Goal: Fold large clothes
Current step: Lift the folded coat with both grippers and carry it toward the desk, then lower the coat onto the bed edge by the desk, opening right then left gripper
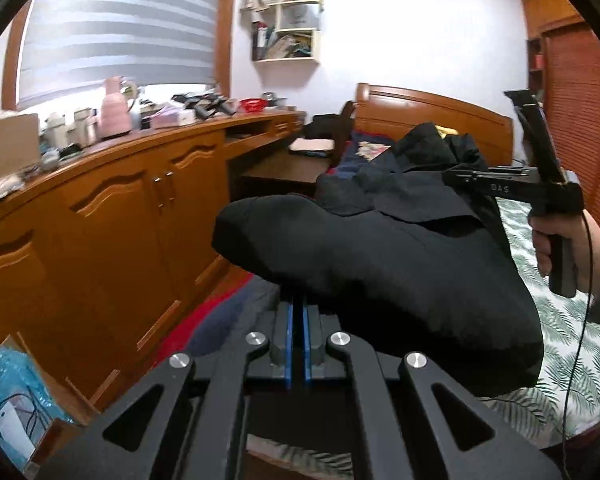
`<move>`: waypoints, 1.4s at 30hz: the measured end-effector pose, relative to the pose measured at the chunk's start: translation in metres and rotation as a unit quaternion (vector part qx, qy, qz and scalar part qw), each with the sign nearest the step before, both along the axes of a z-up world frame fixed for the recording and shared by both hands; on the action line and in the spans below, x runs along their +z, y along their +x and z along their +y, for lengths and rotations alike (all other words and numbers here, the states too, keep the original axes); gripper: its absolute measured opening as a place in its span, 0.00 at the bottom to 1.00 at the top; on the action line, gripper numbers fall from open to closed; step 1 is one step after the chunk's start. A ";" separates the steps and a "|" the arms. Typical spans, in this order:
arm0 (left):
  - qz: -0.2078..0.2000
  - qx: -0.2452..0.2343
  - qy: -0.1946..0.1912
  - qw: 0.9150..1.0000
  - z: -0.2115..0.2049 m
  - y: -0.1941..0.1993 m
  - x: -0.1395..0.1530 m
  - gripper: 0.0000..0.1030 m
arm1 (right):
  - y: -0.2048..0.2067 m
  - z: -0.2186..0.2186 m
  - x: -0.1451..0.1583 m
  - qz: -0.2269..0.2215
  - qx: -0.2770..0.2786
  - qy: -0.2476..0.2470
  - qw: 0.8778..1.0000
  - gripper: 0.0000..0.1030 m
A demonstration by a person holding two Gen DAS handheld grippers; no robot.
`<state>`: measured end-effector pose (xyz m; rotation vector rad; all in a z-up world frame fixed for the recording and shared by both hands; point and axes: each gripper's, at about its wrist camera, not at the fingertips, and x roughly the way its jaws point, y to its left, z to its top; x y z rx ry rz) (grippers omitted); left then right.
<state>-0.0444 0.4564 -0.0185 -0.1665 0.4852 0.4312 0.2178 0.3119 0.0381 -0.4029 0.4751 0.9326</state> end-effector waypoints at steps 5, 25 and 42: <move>0.054 0.014 -0.029 0.998 0.026 0.007 -0.043 0.02 | 0.009 0.030 -0.046 0.076 -0.016 -0.066 0.995 0.29; 0.007 -0.006 -0.004 1.000 0.000 -0.015 0.010 0.06 | -0.063 0.004 -0.083 0.086 0.088 -0.055 0.991 0.59; 0.121 0.001 -0.032 0.992 0.017 0.054 -0.060 0.07 | -0.094 -0.045 -0.107 0.124 0.128 -0.065 0.982 0.60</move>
